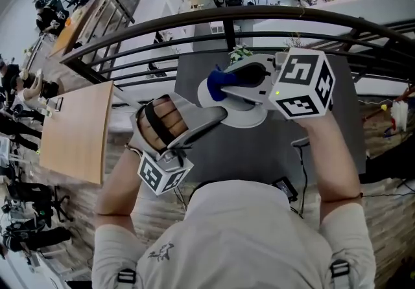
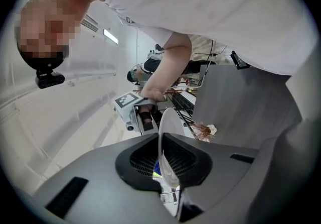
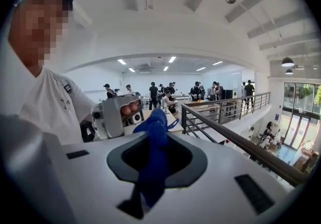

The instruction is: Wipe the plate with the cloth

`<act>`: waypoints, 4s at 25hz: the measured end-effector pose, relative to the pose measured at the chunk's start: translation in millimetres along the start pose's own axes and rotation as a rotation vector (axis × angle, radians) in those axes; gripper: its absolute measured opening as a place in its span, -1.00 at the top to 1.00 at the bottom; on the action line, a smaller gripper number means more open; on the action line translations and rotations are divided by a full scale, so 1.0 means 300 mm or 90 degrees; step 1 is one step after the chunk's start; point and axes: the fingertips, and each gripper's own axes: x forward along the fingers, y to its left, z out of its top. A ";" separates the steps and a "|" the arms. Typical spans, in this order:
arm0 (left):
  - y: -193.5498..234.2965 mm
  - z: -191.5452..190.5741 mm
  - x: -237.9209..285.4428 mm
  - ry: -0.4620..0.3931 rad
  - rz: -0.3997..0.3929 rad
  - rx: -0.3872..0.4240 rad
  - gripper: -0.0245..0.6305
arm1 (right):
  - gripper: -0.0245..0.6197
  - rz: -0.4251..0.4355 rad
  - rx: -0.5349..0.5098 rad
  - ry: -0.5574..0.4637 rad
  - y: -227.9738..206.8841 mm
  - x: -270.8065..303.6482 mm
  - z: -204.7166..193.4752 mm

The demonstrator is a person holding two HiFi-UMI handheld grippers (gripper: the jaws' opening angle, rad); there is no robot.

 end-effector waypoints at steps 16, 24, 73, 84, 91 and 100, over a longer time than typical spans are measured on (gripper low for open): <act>-0.250 -0.262 0.055 0.087 -0.081 -0.222 0.83 | 0.72 0.005 0.088 0.001 0.011 0.008 -0.218; -0.425 -0.395 0.074 0.121 -0.040 -0.612 0.86 | 0.72 -0.008 0.190 -0.038 -0.050 0.076 -0.370; -1.936 -0.556 -0.010 0.428 -0.149 -1.663 0.86 | 0.71 -0.108 0.592 0.180 -0.254 0.788 -1.553; -1.983 -0.579 0.004 0.577 -0.232 -1.436 0.73 | 0.71 -0.111 0.589 0.184 -0.251 0.778 -1.574; -1.984 -0.631 0.011 0.632 -0.255 -1.188 0.53 | 0.72 -0.123 0.567 0.179 -0.241 0.751 -1.559; -1.809 -0.607 0.028 0.596 -0.145 -1.241 0.52 | 0.71 -0.147 0.480 0.155 -0.194 0.647 -1.476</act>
